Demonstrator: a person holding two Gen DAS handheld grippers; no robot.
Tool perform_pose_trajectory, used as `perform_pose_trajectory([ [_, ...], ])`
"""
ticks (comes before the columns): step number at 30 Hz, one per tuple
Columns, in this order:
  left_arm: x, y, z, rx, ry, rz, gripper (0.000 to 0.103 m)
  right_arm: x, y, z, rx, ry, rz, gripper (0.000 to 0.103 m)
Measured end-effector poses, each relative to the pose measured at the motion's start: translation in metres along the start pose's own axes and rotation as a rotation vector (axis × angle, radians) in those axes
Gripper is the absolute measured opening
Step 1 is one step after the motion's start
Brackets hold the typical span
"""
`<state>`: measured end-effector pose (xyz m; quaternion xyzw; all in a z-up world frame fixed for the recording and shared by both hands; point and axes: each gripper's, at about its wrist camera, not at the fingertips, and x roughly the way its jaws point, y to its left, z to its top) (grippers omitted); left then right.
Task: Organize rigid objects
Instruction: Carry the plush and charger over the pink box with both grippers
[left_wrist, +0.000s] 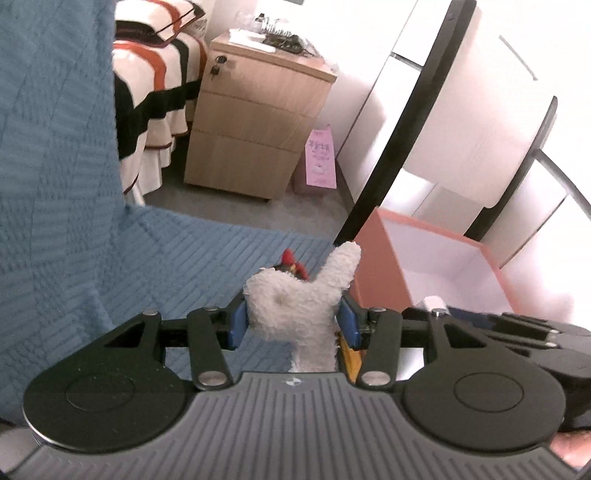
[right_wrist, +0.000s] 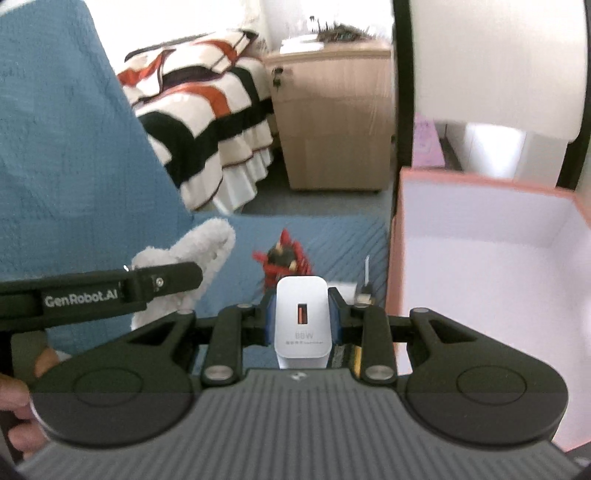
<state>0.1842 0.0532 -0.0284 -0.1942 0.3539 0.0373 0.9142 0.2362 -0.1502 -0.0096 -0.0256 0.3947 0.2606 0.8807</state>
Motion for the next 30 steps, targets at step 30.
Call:
perform_pose_trajectory([
  [30, 0.049, -0.177, 0.043, 0.081, 0.11, -0.158, 0.056, -0.062, -0.132, 0.022, 0.097, -0.054, -0.18, 0.032],
])
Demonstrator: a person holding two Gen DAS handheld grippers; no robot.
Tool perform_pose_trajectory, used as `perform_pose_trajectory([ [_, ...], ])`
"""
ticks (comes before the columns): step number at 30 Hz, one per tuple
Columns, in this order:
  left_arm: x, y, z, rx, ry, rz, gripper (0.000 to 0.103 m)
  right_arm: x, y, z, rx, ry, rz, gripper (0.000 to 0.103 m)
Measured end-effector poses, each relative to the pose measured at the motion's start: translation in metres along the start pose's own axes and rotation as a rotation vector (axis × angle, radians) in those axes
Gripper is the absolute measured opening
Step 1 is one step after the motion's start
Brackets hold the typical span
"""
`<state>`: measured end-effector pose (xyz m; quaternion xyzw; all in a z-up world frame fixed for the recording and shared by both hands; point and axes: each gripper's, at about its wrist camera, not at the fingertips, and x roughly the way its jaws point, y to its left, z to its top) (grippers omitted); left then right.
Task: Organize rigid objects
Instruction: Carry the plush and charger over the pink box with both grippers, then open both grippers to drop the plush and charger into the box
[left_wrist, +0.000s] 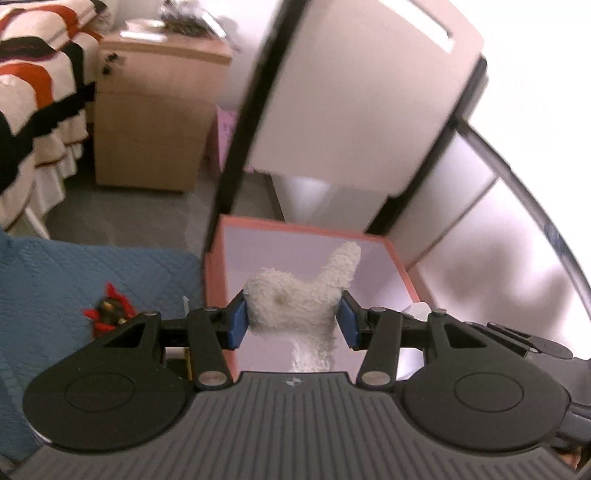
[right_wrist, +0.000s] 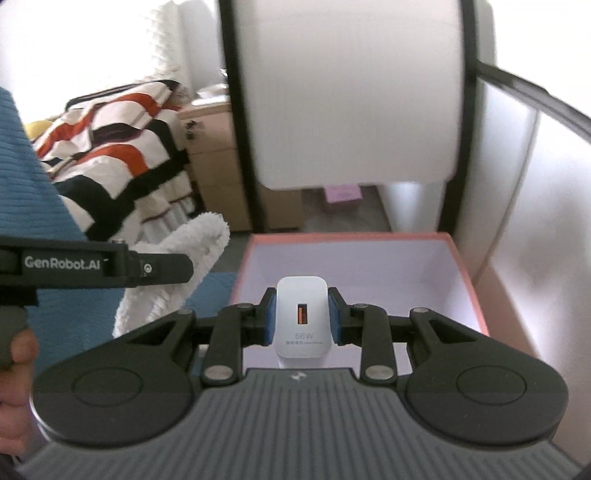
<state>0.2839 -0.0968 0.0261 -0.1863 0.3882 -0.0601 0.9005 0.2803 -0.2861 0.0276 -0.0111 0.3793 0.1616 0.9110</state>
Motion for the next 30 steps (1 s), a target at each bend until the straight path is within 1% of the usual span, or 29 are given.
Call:
perform_pose_trajectory([
  [5, 0.035, -0.006, -0.009, -0.029, 0.073, -0.01, 0.056, 0.011, -0.028, -0.022, 0.043, 0.059, -0.03, 0.032],
  [11, 0.071, -0.016, -0.025, 0.008, 0.168, 0.003, 0.056, 0.027, -0.053, -0.041, 0.091, 0.123, -0.05, 0.032],
  [16, 0.096, -0.015, -0.04, -0.01, 0.246, -0.002, 0.056, 0.043, -0.066, -0.054, 0.153, 0.193, -0.063, 0.032],
  [19, 0.106, -0.014, -0.045, -0.006, 0.27, 0.005, 0.056, 0.051, -0.07, -0.061, 0.178, 0.214, -0.068, 0.032],
  [21, 0.109, -0.014, -0.046, 0.004, 0.276, 0.008, 0.056, 0.057, -0.066, -0.061, 0.172, 0.226, -0.061, 0.032],
  [25, 0.113, -0.016, -0.046, 0.019, 0.287, 0.013, 0.056, 0.053, -0.069, -0.061, 0.173, 0.212, -0.06, 0.031],
  [27, 0.113, -0.015, -0.045, 0.01, 0.287, 0.013, 0.06, 0.053, -0.068, -0.061, 0.163, 0.209, -0.062, 0.031],
  [29, 0.112, -0.014, -0.044, 0.0, 0.286, 0.003, 0.081, 0.053, -0.07, -0.061, 0.165, 0.202, -0.065, 0.031],
  [30, 0.11, -0.013, -0.043, 0.003, 0.28, 0.0, 0.083, 0.053, -0.07, -0.062, 0.165, 0.202, -0.067, 0.031],
])
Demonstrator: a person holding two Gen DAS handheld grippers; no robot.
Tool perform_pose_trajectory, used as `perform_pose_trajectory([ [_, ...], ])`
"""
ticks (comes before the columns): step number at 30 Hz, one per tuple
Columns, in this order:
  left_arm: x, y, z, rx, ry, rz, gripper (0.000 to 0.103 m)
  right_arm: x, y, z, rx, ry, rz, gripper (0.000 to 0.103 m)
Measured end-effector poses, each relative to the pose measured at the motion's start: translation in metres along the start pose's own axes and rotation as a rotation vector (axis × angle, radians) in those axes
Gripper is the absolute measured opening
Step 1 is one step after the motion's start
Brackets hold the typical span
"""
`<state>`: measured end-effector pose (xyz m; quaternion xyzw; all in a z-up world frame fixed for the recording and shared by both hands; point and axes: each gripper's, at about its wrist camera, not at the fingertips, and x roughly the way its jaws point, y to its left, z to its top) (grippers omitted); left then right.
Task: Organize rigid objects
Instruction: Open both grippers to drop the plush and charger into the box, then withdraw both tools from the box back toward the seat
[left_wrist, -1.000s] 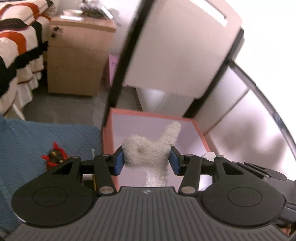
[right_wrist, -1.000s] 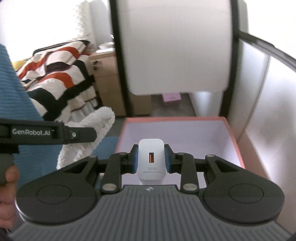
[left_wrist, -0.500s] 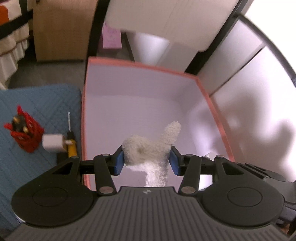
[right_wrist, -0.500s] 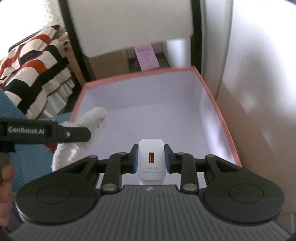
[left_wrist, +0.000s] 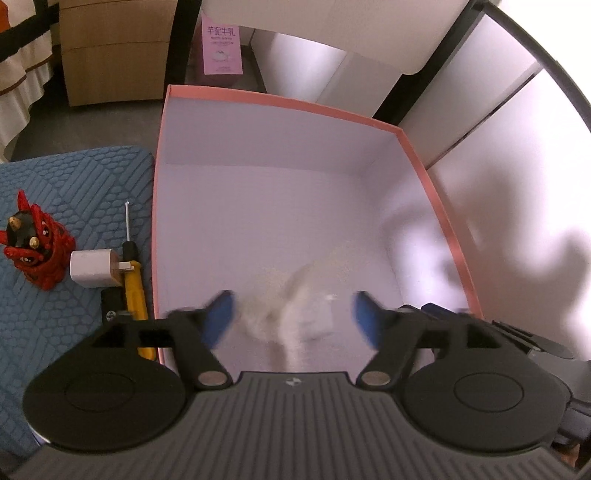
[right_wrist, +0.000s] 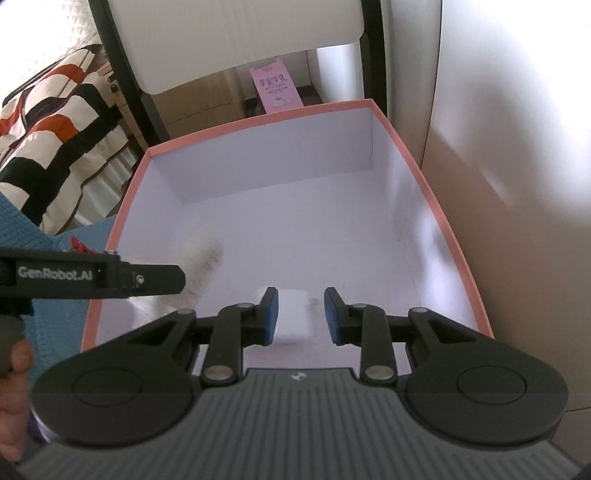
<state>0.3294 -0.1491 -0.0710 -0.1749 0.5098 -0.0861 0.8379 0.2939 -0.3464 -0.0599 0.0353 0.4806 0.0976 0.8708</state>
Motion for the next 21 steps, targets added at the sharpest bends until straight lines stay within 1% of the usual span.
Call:
perform_pose_trajectory([
  [4, -0.012, -0.001, 0.0, 0.012, -0.03, 0.004, 0.084, -0.004, -0.001, -0.001, -0.003, -0.013, -0.002, 0.031],
  [8, -0.039, -0.003, 0.0, 0.036, -0.096, 0.006, 0.084, -0.015, 0.004, 0.001, 0.005, -0.044, 0.019, 0.032],
  [10, -0.055, -0.003, 0.0, 0.039, -0.133, 0.001, 0.084, -0.025, 0.01, 0.002, -0.012, -0.075, 0.019, 0.032],
  [13, -0.082, -0.002, -0.002, 0.054, -0.194, 0.0, 0.084, -0.042, 0.017, 0.006, -0.015, -0.131, 0.045, 0.031],
  [16, -0.108, 0.001, -0.006, 0.07, -0.248, -0.004, 0.084, -0.06, 0.026, 0.007, -0.036, -0.191, 0.029, 0.032],
  [21, -0.14, 0.009, -0.02, 0.069, -0.311, -0.008, 0.084, -0.081, 0.042, 0.002, -0.051, -0.229, 0.064, 0.032],
])
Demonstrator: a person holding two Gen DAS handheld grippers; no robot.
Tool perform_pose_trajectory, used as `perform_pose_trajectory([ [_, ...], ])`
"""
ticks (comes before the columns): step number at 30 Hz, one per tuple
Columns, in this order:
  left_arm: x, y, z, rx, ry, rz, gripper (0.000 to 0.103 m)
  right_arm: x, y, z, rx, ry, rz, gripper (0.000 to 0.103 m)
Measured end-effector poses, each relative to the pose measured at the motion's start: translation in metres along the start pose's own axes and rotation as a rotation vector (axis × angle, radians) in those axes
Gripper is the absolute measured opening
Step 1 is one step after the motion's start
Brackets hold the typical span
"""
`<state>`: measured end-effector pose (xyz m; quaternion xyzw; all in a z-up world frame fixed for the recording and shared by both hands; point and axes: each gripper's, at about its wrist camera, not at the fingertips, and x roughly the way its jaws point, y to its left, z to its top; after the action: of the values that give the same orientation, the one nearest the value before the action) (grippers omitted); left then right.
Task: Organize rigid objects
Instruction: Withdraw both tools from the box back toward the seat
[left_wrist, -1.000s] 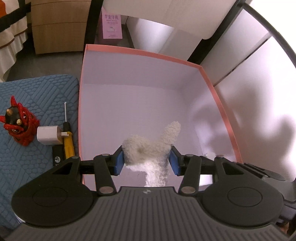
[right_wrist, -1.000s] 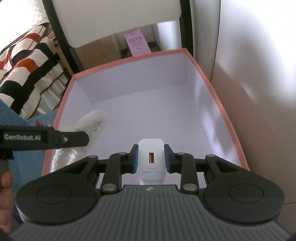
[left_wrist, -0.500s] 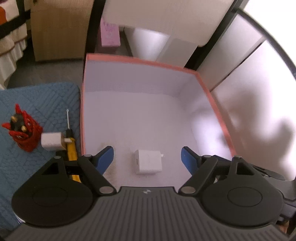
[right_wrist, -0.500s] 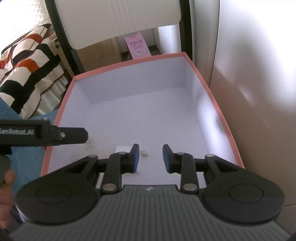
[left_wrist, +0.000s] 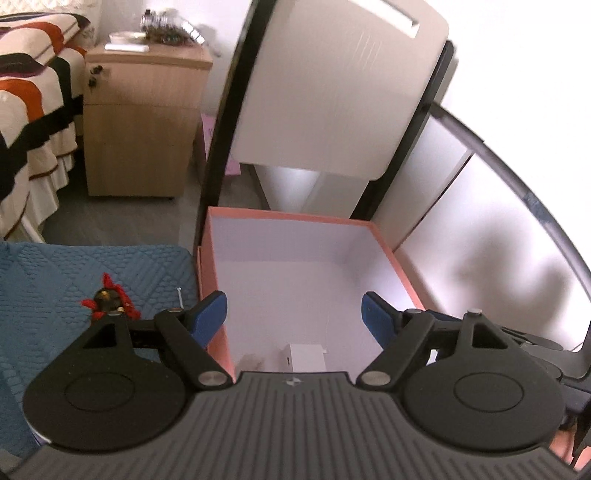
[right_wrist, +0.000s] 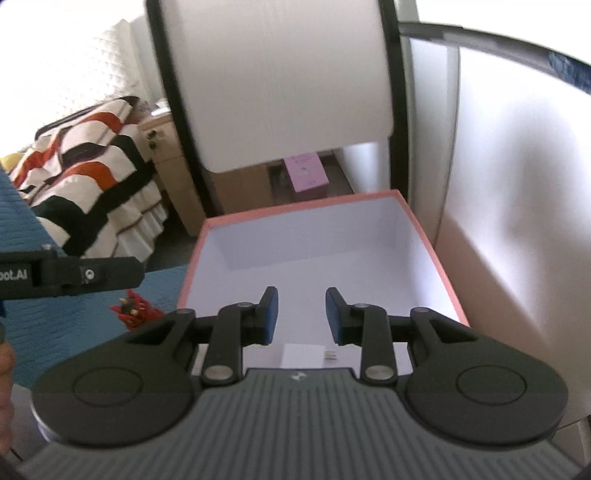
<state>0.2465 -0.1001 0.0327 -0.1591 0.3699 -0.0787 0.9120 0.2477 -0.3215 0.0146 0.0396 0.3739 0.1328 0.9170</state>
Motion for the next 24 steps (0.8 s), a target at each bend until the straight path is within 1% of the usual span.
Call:
perform_pose_trajectory([
  [5, -0.026, 0.002, -0.01, 0.031, -0.047, 0.013, 0.084, -0.016, 0.021, -0.007, -0.023, -0.018, 0.042, 0.032],
  [13, -0.067, 0.022, -0.029, 0.005, -0.086, 0.004, 0.084, -0.038, 0.055, -0.014, -0.047, -0.044, 0.085, 0.032],
  [18, -0.089, 0.044, -0.047, 0.002, -0.108, 0.043, 0.084, -0.035, 0.074, -0.032, -0.074, -0.014, 0.097, 0.032],
  [21, -0.098, 0.06, -0.058, -0.027, -0.102, 0.058, 0.084, -0.034, 0.083, -0.043, -0.081, 0.006, 0.102, 0.032],
  [24, -0.106, 0.072, -0.069, -0.03, -0.105, 0.078, 0.084, -0.032, 0.092, -0.055, -0.084, 0.024, 0.101, 0.032],
])
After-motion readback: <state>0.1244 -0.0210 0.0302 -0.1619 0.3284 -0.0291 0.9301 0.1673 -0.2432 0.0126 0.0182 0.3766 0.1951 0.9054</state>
